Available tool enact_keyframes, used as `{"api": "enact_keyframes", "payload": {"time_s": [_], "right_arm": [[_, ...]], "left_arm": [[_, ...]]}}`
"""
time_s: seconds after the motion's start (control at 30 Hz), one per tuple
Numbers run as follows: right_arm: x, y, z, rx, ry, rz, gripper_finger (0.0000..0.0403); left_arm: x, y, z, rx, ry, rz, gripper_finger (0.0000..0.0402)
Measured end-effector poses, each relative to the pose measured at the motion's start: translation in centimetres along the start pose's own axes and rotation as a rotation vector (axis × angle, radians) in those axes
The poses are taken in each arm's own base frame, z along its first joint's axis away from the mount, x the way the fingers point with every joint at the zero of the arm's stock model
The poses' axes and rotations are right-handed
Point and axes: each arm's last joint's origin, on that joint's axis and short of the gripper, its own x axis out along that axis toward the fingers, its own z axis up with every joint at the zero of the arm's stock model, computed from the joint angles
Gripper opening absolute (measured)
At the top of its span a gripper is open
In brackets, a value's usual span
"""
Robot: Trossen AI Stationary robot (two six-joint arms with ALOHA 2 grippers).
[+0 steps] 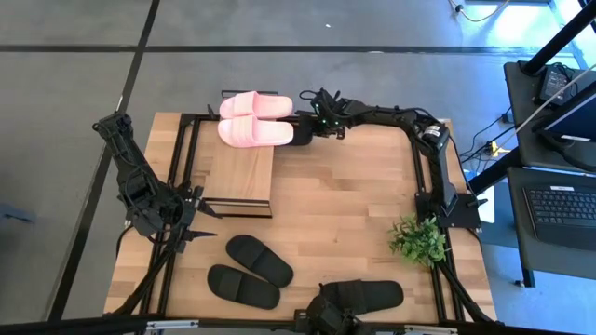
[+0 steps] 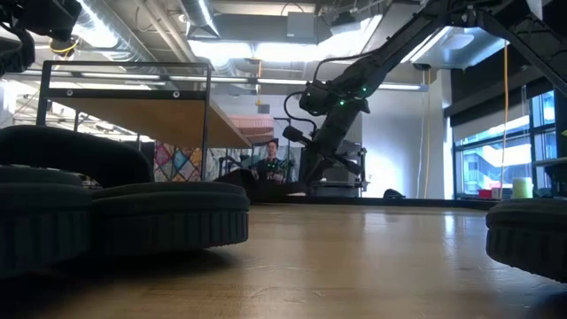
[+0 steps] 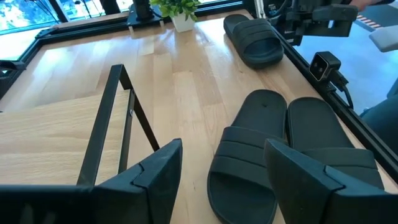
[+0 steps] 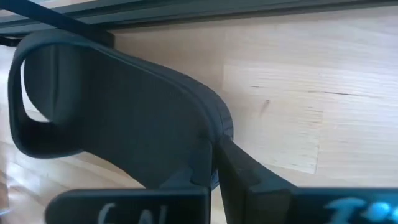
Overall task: Pick and place slides into the shelf
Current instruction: Put the top right black slide under the shelf
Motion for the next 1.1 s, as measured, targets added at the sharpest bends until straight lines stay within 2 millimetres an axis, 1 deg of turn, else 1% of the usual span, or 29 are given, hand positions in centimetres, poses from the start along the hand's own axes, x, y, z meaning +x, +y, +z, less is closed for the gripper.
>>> {"api": "enact_keyframes", "payload": {"time_s": [0.17, 0.37, 0.47, 0.53, 0.6, 0.7, 0.77, 0.83, 1.1], "right_arm": [[0.0, 0.2, -0.2, 0.023, -0.001, 0.006, 0.0012], [0.1, 1.0, -0.3, 0.031, -0.030, 0.066, 0.0012], [0.2, 1.0, -0.3, 0.030, -0.032, 0.072, 0.0012], [0.6, 0.8, -0.3, 0.033, -0.025, 0.064, 0.0012], [1.4, 0.5, -0.4, 0.043, -0.020, 0.056, 0.0012], [3.1, 0.2, -0.4, 0.033, 0.003, 0.081, 0.0012], [3.8, 0.3, -0.4, 0.028, 0.013, 0.123, 0.0012], [3.8, 0.5, -0.3, 0.024, 0.008, 0.154, 0.0012], [3.8, 0.5, -0.3, 0.027, 0.014, 0.146, 0.0013]], "left_arm": [[0.0, 0.0, 0.0, -0.001, 0.002, -0.007, 0.0217], [0.0, 0.0, 0.0, 0.000, 0.003, -0.007, 0.0217], [0.0, 0.0, 0.0, 0.000, 0.003, -0.006, 0.0217], [0.0, 0.0, 0.0, -0.002, 0.003, -0.006, 0.0217], [0.0, 0.0, 0.0, -0.003, 0.003, -0.006, 0.0217], [0.0, 0.0, 0.0, -0.004, 0.003, -0.007, 0.0217], [0.0, 0.0, 0.0, -0.004, 0.003, -0.006, 0.0217], [0.0, 0.0, 0.0, -0.005, 0.003, -0.006, 0.0217], [0.0, 0.0, 0.0, -0.006, 0.003, -0.006, 0.0217]]}}
